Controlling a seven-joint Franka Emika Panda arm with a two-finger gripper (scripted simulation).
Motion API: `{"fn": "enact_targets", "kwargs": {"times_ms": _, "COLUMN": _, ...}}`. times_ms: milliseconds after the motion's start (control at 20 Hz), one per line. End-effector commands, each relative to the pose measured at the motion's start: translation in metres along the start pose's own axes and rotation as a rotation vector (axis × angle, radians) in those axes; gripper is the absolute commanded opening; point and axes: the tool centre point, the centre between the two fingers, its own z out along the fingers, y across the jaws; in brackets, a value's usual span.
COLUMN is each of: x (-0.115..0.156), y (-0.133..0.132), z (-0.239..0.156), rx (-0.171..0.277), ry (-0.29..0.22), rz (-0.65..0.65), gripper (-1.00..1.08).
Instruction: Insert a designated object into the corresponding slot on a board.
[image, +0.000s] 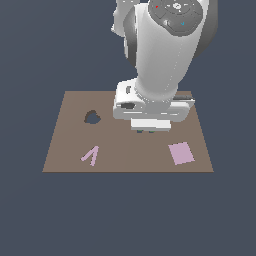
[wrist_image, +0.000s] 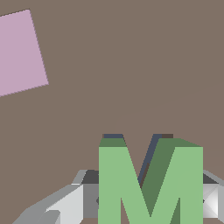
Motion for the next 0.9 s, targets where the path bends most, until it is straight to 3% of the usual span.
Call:
{"fn": "enact_targets", "kwargs": {"times_ms": 0, "x": 0.0000, "y": 0.0001, "z": 0.0000, "rx": 0.000, "ry": 0.000, "rz": 0.000, "gripper": -1.00}}
{"fn": "enact_targets", "kwargs": {"times_ms": 350, "x": -0.0001, "y": -0.0001, "z": 0.0098, "rx": 0.000, "ry": 0.000, "rz": 0.001, "gripper": -1.00}}
{"fn": "enact_targets", "kwargs": {"times_ms": 400, "x": -0.0001, "y": -0.0001, "z": 0.0098, "rx": 0.000, "ry": 0.000, "rz": 0.001, "gripper": 1.00}}
{"fn": "enact_targets", "kwargs": {"times_ms": 850, "x": -0.0001, "y": -0.0001, "z": 0.0098, "rx": 0.000, "ry": 0.000, "rz": 0.001, "gripper": 1.00}}
